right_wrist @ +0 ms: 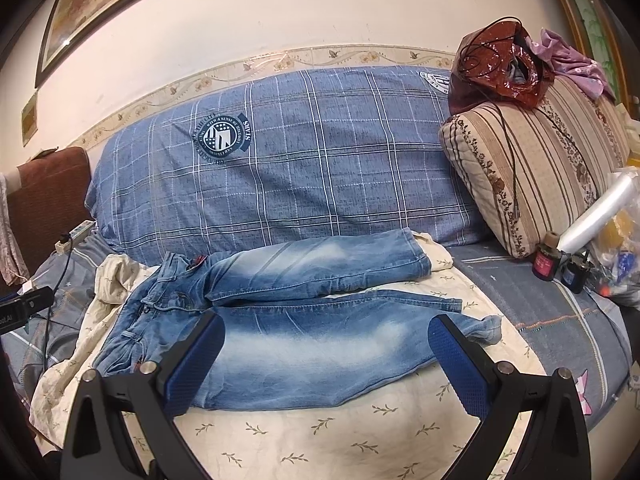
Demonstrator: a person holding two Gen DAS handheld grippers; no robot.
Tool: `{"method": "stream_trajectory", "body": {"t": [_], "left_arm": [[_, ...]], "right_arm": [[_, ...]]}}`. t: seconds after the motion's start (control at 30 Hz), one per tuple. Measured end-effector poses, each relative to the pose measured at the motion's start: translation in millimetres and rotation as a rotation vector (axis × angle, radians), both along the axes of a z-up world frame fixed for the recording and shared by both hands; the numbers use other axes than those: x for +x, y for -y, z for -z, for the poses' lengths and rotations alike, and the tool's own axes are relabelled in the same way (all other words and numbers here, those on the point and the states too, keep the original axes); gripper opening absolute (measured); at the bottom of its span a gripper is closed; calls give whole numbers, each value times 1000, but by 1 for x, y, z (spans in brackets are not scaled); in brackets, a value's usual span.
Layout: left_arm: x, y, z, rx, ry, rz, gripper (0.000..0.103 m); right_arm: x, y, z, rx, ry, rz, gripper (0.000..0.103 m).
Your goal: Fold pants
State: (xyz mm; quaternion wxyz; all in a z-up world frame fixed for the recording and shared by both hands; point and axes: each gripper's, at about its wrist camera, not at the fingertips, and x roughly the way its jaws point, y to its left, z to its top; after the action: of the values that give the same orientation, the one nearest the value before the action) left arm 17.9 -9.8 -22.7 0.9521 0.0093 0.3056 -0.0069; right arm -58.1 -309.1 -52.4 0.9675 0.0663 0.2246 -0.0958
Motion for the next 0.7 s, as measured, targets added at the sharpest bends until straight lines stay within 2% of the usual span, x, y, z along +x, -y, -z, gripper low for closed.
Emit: {"method": "stream_trajectory", "body": {"t": [0.57, 0.7], "left_arm": [[28, 4, 30, 3, -73, 1, 103], [44, 0, 51, -27, -146, 17, 103]], "right_arm": [[20, 21, 22, 38, -55, 37, 103], [27, 33, 33, 48, -78, 55, 103]]}}
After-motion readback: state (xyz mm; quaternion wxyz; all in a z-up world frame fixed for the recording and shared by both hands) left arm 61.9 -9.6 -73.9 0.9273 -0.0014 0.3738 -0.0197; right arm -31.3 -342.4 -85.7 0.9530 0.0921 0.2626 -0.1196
